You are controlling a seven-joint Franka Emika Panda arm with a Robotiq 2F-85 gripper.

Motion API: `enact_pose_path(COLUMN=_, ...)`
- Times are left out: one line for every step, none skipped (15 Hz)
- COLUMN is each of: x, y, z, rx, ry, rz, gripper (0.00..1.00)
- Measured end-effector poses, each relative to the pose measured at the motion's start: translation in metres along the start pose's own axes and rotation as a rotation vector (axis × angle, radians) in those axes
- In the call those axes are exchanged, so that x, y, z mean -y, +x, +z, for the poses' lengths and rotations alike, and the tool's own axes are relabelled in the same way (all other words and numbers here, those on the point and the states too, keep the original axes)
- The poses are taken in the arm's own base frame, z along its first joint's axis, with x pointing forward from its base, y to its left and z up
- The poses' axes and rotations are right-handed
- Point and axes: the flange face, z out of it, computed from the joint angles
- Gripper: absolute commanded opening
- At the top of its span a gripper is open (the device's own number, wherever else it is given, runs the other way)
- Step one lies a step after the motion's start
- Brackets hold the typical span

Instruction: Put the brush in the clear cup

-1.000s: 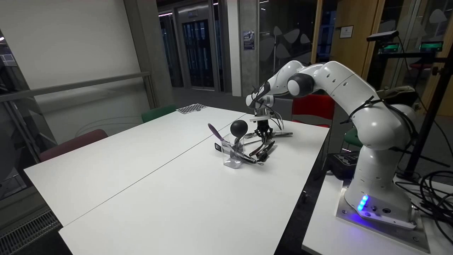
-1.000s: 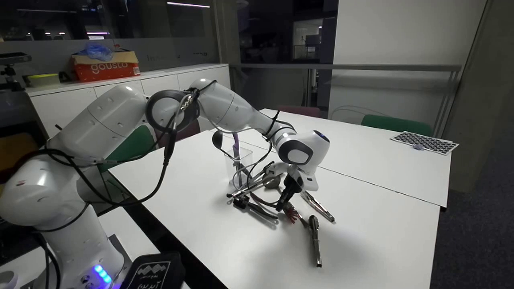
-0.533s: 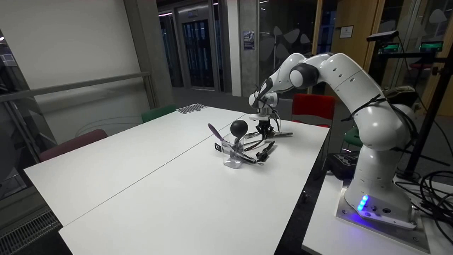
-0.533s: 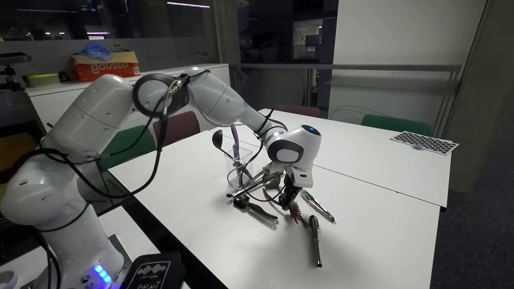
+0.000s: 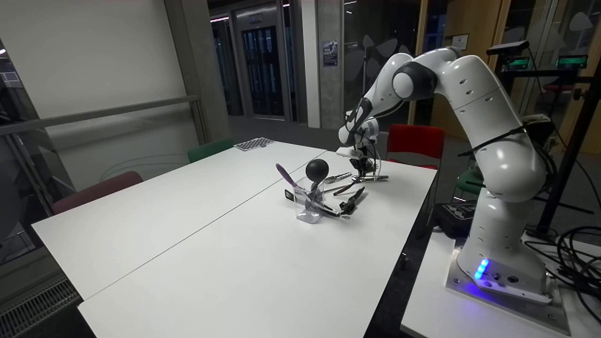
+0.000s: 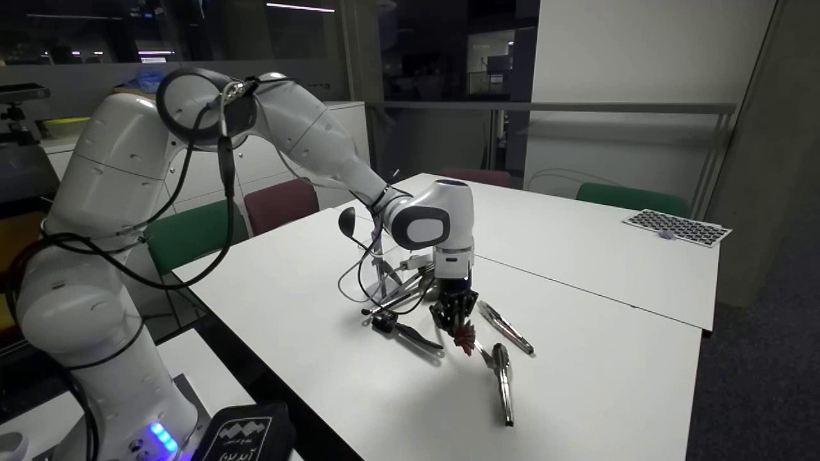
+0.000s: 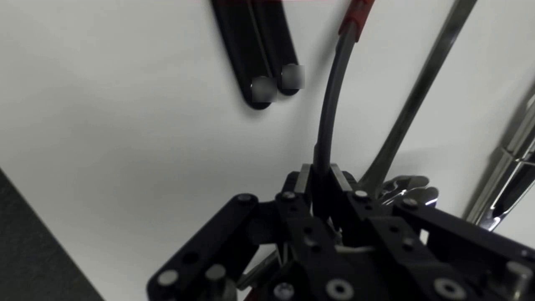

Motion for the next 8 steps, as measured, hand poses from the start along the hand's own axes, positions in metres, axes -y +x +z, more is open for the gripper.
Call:
enact_pose_path(x=-0.01, y=-0.005, z=-0.006, rx=-0.045, ry=-0.016, rz=-0.002, gripper=0.03)
enact_pose_path(x=-0.021, y=-0.01, z=-0.012, rx=-0.09, ry=-0.032, rz=-0.005, gripper=0.03)
enact_pose_path(x=-0.032, y=-0.017, z=-0.019, rx=-0.134, ry=-0.043, rz=-0.011, gripper=0.03)
enact_pose_path(x=-0.042, y=-0.024, z=-0.026, rx=-0.179, ry=-0.05, rz=-0.022, gripper=0.03)
enact_pose_path(x=-0.052, y=-0.033, z=-0.034, rx=-0.22, ry=-0.05, rz=-0.036, gripper=0.03)
enact_pose_path(x=-0.061, y=-0.041, z=-0.042, rx=-0.258, ry=-0.043, rz=-0.051, gripper=0.03)
enact_pose_path(x=-0.07, y=-0.05, z=-0.051, rx=-0.292, ry=-0.031, rz=-0.068, gripper=0.03)
enact_pose_path(x=-0.079, y=-0.058, z=-0.061, rx=-0.321, ry=-0.013, rz=-0.085, gripper=0.03)
